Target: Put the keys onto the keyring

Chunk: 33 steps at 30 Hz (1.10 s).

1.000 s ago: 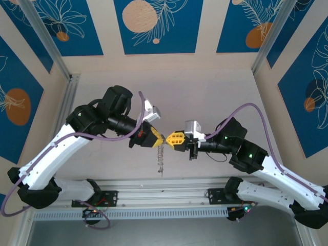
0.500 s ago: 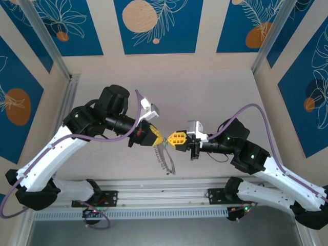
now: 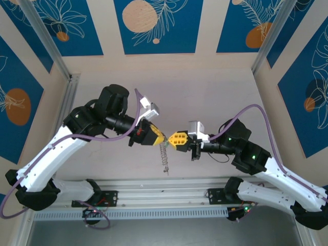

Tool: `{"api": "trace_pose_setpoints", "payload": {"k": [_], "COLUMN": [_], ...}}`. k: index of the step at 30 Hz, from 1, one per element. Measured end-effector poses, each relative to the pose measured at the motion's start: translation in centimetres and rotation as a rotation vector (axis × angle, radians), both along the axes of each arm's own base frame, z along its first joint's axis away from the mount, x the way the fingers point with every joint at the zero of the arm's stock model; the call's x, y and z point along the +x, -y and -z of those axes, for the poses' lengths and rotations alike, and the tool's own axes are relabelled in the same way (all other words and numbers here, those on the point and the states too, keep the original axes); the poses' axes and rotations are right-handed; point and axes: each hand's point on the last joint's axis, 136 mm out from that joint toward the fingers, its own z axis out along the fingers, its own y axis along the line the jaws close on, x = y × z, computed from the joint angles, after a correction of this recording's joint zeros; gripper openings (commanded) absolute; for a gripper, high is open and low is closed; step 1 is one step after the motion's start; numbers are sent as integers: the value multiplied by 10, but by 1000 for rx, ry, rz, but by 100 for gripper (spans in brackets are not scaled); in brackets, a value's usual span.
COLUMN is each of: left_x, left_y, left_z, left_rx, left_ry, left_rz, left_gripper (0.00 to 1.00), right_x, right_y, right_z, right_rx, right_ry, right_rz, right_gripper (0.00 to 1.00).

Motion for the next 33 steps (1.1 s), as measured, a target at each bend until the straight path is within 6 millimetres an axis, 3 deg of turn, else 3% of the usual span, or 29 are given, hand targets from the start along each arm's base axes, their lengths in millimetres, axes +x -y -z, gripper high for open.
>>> {"api": "trace_pose_setpoints", "payload": {"k": [7,33], "left_x": [-1,-1], "left_y": [0,4], "left_z": [-6,-17], "left_rx": [-37,-98], "left_ry": [-27,-32], "left_rz": [-2,21], "left_gripper": [0,0], "right_x": [-3,-5], "right_y": [-7,3], "right_z": [8,-6], "right_rx": [-24,20], "right_ry": [-16,14], "right_rz": [-23,1], "right_gripper": [0,0]}}
